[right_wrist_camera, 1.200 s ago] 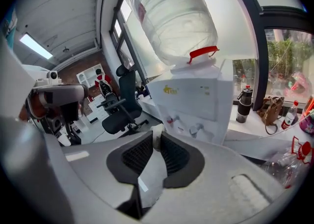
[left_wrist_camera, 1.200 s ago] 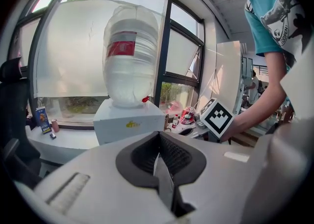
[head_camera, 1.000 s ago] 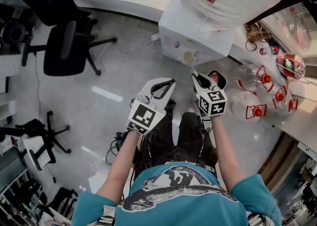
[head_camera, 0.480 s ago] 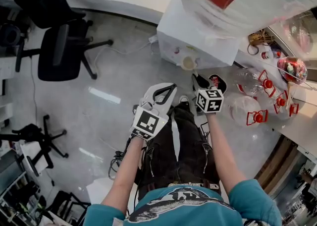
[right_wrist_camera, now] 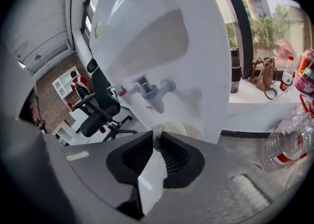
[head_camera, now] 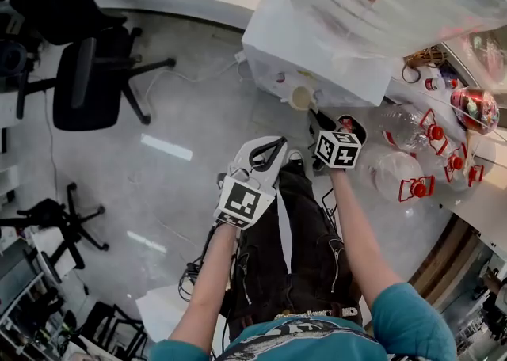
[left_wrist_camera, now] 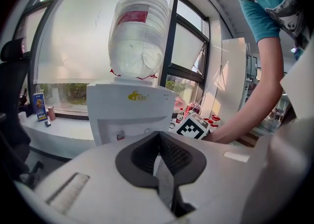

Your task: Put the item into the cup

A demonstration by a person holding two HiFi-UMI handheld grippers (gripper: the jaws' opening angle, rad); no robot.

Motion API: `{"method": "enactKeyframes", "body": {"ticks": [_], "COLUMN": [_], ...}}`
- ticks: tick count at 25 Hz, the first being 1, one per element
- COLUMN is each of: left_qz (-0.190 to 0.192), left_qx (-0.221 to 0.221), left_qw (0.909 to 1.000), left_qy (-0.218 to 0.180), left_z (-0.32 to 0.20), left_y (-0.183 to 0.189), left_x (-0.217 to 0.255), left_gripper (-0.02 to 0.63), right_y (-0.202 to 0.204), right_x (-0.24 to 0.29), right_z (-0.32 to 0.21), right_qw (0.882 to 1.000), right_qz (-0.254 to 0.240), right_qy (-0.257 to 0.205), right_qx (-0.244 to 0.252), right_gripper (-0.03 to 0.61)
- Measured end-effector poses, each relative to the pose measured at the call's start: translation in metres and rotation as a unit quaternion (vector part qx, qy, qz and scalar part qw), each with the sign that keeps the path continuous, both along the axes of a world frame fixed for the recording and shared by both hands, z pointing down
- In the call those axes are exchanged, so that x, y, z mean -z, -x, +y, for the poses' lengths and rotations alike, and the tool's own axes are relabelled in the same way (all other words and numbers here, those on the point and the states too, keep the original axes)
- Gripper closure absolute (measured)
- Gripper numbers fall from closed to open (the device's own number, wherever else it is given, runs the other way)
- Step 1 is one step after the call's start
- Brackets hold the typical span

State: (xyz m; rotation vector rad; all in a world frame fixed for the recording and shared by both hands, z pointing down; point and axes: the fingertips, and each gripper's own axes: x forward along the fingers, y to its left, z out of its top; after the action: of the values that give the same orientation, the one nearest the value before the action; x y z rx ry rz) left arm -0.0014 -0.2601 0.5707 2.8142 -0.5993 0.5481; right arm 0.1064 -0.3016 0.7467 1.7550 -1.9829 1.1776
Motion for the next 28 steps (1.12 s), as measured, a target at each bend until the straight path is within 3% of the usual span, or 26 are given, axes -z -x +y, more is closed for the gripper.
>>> {"method": "enactKeyframes", "body": {"ticks": [19,28], "left_qz": [-0.007,-0.01], "left_qx": [0.004,0.004], "left_qw": [0.9998,0.9996], "left_qy": [0.021,0.025], "left_z": [0.005,0.007], "left_y": [0.002,0.002], "left_x": [-0.025,-0.028], "left_gripper": [0.601,0.601], "right_y": [0.001,0.001], "right_x": [-0.04,-0.042], "right_z": [-0.027,-0.029], "right_qw": [0.998,0.997], "right_qz": [-0.045,-0.057], "right_qy": [0.012,0.012], "right_qx": [-0.047,-0.047], "right_gripper": [0.52,0.469]}}
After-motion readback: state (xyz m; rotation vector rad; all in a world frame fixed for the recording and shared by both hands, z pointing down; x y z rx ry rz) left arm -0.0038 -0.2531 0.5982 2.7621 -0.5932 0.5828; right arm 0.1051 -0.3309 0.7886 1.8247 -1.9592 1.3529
